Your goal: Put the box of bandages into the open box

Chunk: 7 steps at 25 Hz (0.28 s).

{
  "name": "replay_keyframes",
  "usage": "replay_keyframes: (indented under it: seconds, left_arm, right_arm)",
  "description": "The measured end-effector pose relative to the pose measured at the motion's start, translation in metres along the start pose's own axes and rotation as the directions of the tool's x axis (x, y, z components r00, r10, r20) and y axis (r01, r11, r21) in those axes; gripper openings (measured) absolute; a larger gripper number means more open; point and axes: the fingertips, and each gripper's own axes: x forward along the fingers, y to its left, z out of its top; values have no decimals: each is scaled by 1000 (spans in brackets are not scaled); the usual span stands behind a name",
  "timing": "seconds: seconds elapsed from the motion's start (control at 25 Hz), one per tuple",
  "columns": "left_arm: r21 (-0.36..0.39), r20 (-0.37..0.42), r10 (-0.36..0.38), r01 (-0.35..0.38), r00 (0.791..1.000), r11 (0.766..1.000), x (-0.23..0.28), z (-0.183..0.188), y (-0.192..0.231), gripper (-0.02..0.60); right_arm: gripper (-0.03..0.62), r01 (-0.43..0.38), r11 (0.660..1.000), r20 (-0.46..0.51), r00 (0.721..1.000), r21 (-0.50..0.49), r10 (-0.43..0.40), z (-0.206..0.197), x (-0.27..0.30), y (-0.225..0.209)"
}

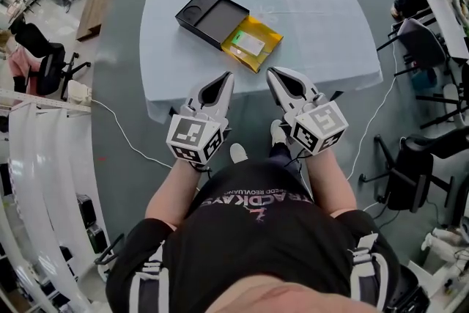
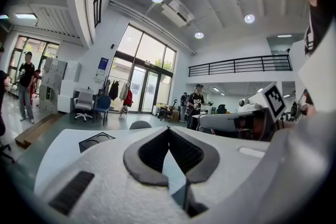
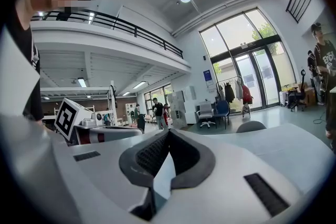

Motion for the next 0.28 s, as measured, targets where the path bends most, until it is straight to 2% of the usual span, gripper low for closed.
replay_keyframes:
  seconds: [0.28]
  left_arm:
    - [-7,-1,2,-2,1000,1000,-2,-2,8,17]
  right_arm:
    - [11,-3,1000,-4,1000,-1,3,0,8,2]
